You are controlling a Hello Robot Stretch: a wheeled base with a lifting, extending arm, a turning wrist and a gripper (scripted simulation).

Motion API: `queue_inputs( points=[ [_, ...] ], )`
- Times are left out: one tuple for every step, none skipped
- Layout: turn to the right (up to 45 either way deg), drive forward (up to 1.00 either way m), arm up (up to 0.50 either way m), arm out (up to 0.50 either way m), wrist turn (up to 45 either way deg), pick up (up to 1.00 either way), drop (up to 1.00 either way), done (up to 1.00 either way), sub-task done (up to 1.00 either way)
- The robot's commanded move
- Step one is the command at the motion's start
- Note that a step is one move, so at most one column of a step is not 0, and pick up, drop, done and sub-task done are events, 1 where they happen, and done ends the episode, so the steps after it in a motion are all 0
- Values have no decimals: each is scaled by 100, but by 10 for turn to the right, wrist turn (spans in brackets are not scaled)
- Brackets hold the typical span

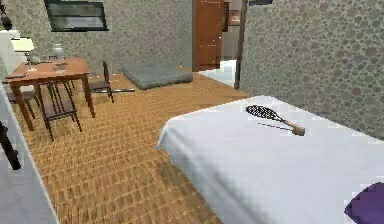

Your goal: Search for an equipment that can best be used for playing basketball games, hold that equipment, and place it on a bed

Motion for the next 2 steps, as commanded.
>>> queue_inputs(
  points=[
    [-450,0,0,0,0,0,0,0,0],
    [-330,0,0,0,0,0,0,0,0]
  ],
)
